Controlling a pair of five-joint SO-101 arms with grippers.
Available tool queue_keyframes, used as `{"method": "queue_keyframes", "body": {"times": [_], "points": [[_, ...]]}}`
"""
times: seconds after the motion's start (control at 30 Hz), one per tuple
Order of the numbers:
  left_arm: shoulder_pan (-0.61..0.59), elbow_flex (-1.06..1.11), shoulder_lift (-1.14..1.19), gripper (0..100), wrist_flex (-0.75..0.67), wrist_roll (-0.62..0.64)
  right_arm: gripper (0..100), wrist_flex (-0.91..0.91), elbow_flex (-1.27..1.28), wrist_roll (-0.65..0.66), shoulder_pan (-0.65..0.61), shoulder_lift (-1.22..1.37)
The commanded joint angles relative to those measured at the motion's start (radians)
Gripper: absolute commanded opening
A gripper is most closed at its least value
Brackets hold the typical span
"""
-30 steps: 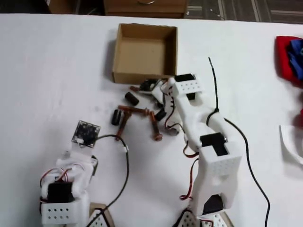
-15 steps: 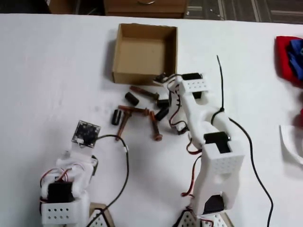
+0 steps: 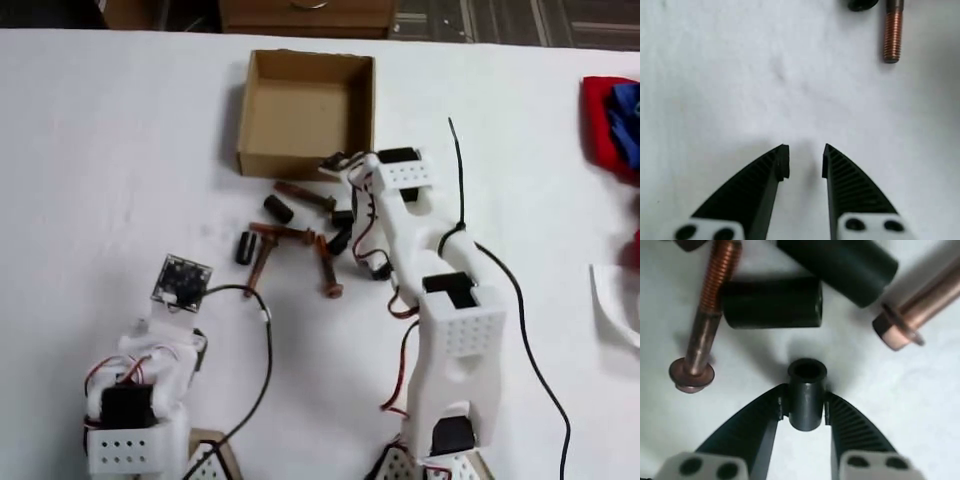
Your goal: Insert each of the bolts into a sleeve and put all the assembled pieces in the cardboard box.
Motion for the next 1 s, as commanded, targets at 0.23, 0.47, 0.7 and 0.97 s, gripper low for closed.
{"method": "queue_keyframes", "body": {"times": [0.23, 0.47, 0.7, 0.97], "points": [[0.006, 0.021, -0.028, 13, -0.014, -0.006, 12.7, 0.081, -0.117, 0.006, 0.007, -0.001], [0.006, 0.021, -0.028, 13, -0.014, -0.006, 20.3, 0.17, -0.235, 0.008, 0.004, 0.004], [0.006, 0.021, -0.028, 13, -0.014, -0.006, 22.5, 0.17, -0.244, 0.008, 0.005, 0.01], [0.006, 0.021, -0.028, 13, -0.014, -0.006, 22.5, 0.17, -0.199, 0.008, -0.036, 0.053]]}}
